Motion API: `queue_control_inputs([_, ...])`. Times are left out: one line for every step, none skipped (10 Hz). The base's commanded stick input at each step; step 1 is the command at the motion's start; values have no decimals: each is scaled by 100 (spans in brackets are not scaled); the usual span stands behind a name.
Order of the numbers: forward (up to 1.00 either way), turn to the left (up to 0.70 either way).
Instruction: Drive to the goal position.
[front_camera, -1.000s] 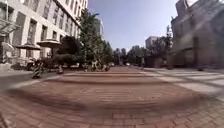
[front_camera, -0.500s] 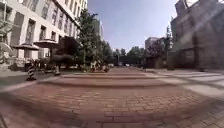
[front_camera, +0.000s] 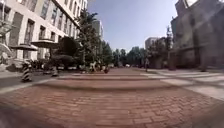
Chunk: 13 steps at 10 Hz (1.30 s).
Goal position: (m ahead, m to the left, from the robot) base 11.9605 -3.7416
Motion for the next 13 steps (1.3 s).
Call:
queue_control_inputs([70, 0])
queue_control_inputs([70, 0])
queue_control_inputs([70, 0])
queue_control_inputs([70, 0])
queue_control_inputs([70, 0])
queue_control_inputs([70, 0])
queue_control_inputs([70, 0])
queue_control_inputs([70, 0])
queue_control_inputs([70, 0])
queue_control_inputs([70, 0])
queue_control_inputs([70, 0])
queue_control_inputs([70, 0])
queue_control_inputs([70, 2])
